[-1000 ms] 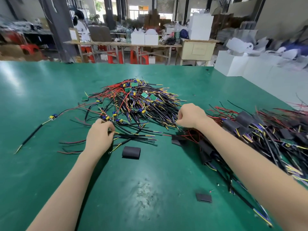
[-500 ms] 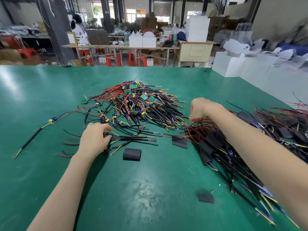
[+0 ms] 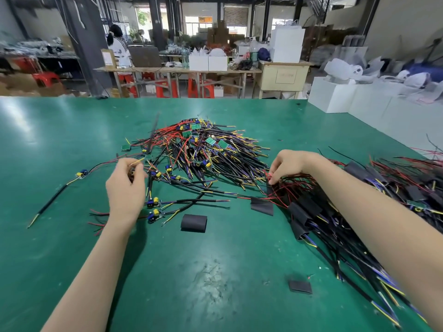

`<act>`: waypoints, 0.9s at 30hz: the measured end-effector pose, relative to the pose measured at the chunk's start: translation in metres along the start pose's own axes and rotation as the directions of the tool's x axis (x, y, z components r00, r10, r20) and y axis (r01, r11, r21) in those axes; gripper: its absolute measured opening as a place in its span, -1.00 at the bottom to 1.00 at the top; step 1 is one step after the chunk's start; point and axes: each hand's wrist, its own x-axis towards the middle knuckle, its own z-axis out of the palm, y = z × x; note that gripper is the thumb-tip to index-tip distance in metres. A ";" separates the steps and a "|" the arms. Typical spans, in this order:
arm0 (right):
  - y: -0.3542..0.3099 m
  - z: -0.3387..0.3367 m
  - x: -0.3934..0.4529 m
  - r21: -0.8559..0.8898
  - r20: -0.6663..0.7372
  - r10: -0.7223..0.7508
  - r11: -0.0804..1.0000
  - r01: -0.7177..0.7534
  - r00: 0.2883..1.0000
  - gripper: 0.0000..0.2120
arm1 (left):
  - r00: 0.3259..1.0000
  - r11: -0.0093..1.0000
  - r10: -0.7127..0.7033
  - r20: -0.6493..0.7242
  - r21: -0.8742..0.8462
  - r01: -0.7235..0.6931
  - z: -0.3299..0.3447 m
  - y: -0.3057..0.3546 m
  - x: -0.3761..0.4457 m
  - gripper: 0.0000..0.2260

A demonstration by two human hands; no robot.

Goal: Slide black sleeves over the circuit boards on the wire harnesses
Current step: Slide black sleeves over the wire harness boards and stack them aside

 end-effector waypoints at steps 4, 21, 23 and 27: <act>-0.001 -0.002 0.000 0.143 -0.050 0.017 0.990 -0.009 0.999 -0.87 | 0.993 0.999 0.049 0.108 0.004 -0.050 0.006 0.004 -0.006 -0.95; -0.018 -0.006 0.002 0.063 -0.067 -0.132 0.989 0.136 0.989 -0.89 | 0.977 0.995 0.078 0.200 0.041 -0.088 0.010 0.001 -0.011 -0.93; -0.024 -0.001 -0.001 -0.053 -0.136 -0.156 0.987 0.150 0.978 -0.89 | 0.975 0.994 0.082 0.207 0.048 -0.094 0.011 0.000 -0.012 -0.94; -0.030 0.020 0.002 -0.099 -0.233 -0.263 0.964 0.246 0.936 -0.87 | 0.968 0.992 0.097 0.232 0.058 -0.113 0.013 0.000 -0.014 -0.95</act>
